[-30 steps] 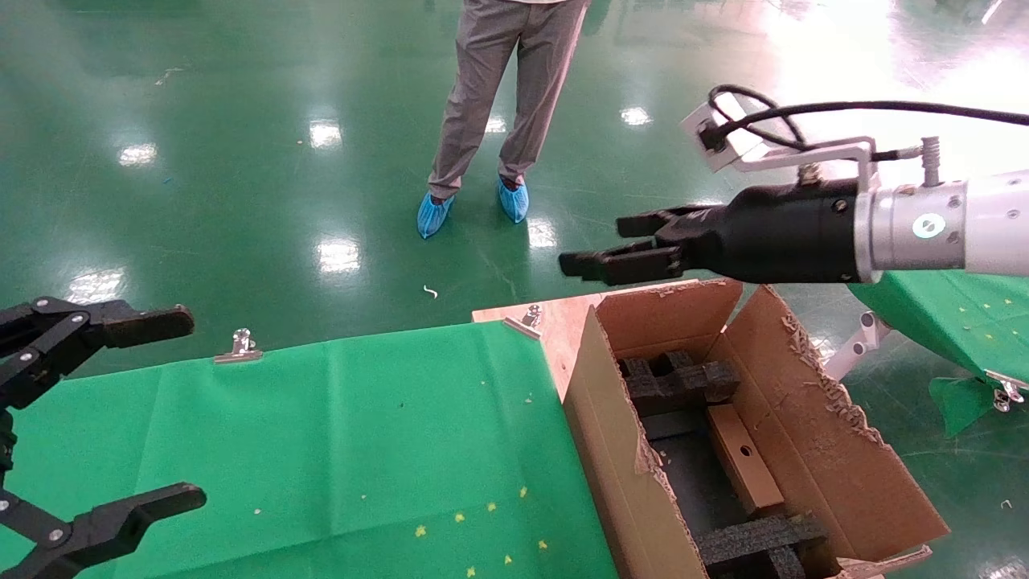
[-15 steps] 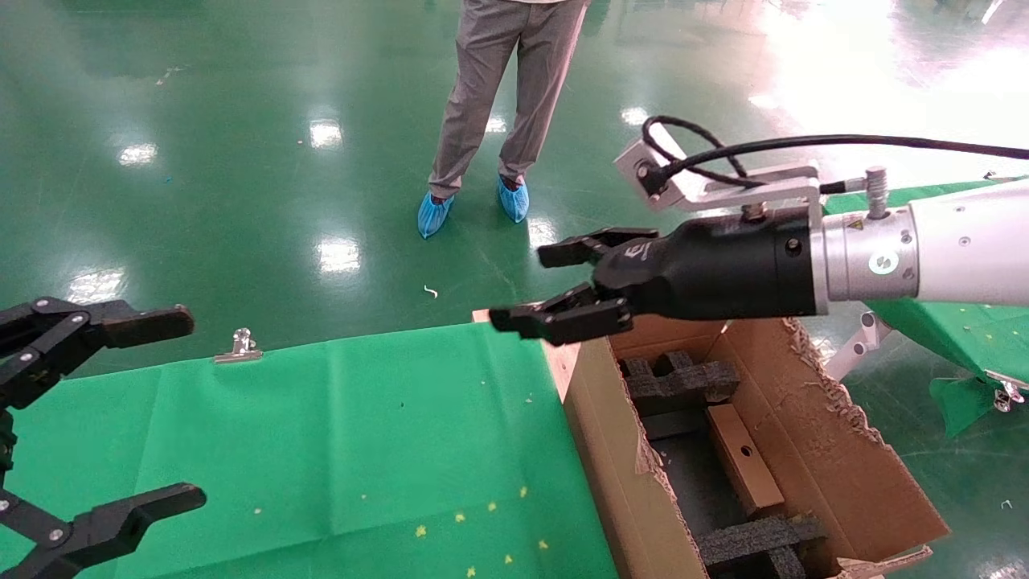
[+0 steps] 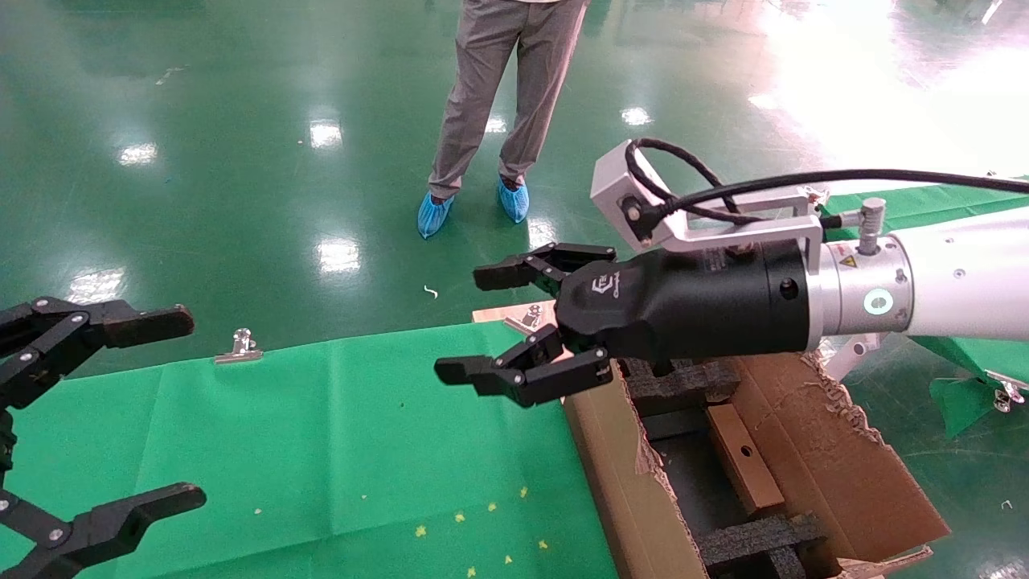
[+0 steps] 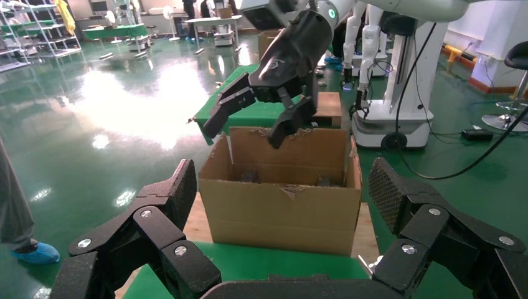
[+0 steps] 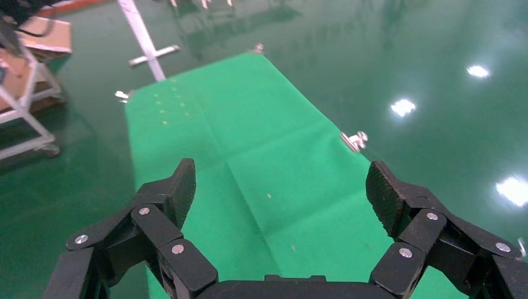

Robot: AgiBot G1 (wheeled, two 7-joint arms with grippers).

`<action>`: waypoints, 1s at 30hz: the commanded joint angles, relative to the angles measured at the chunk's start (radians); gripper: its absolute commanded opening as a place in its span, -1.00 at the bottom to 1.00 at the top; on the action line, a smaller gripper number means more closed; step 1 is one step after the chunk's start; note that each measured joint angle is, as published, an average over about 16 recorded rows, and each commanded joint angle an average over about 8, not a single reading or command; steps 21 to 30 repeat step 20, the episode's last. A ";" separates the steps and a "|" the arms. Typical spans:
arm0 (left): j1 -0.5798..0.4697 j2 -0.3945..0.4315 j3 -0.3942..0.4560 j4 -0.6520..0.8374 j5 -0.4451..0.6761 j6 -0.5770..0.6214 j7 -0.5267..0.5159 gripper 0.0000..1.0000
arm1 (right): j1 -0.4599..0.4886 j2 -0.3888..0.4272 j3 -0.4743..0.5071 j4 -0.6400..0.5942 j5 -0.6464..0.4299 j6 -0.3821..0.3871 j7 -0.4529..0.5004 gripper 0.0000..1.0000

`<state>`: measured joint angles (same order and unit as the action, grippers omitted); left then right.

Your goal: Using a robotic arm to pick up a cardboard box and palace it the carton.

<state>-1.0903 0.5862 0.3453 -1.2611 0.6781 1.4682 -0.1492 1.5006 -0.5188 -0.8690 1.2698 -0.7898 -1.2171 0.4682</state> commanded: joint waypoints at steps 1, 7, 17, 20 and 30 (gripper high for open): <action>0.000 0.000 0.000 0.000 0.000 0.000 0.000 1.00 | -0.034 -0.007 0.047 0.001 0.005 -0.022 -0.022 1.00; 0.000 0.000 0.000 0.000 0.000 0.000 0.000 1.00 | -0.136 -0.030 0.188 0.005 0.019 -0.089 -0.090 1.00; 0.000 0.000 0.000 0.000 0.000 0.000 0.000 1.00 | -0.307 -0.067 0.425 0.010 0.043 -0.201 -0.202 1.00; 0.000 0.000 0.000 0.000 0.000 0.000 0.000 1.00 | -0.333 -0.072 0.460 0.011 0.046 -0.217 -0.219 1.00; 0.000 0.000 0.000 0.000 0.000 0.000 0.000 1.00 | -0.333 -0.072 0.460 0.011 0.046 -0.217 -0.219 1.00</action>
